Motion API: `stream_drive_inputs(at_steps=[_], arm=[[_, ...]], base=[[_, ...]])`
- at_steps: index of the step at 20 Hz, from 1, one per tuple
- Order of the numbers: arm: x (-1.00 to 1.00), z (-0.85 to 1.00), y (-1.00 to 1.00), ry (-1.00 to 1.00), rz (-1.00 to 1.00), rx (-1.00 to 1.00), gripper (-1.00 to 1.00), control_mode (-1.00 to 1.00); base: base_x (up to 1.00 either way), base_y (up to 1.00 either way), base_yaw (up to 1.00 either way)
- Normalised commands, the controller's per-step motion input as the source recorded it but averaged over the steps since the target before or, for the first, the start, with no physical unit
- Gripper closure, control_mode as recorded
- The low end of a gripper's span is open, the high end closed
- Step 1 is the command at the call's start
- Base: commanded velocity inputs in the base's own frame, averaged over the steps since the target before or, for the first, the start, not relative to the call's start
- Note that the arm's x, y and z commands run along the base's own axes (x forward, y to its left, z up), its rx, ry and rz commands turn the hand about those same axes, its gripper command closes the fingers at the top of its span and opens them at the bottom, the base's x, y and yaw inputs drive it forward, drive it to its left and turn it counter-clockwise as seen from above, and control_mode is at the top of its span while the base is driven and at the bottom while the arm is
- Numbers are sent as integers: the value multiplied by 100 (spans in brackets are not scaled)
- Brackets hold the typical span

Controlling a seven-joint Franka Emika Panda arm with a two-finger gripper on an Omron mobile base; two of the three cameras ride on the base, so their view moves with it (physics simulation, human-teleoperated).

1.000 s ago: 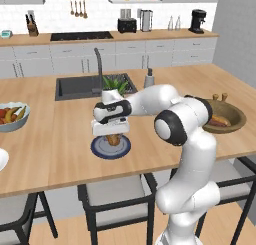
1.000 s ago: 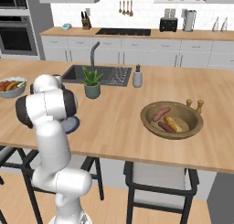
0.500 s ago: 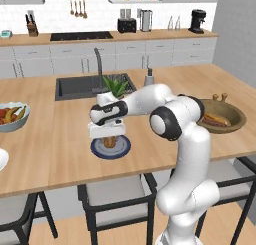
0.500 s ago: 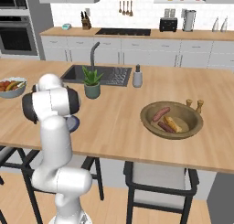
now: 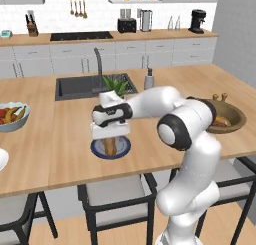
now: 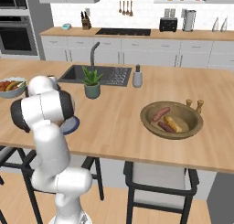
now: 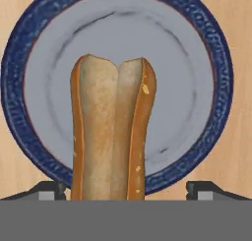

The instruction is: Place one bun and one sausage from the bowl on each plate.

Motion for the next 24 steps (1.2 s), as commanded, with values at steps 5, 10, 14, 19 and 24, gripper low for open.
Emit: stream_drive_inputs(at_steps=[5,10,14,19,24], arm=[[-26,98,-29,-11,-5,7,-100,-100],[-36,100,-63,-2,-4,2,-100,-100],[-56,100,-50,0,-3,0,-100,-100],[-44,55,-51,-1,-1,0,-100,-100],[0,0,0,0,0,0,-100,100]], base=[[0,0,0],[0,0,0],[0,0,0],[0,0,0],[23,-98,-2]])
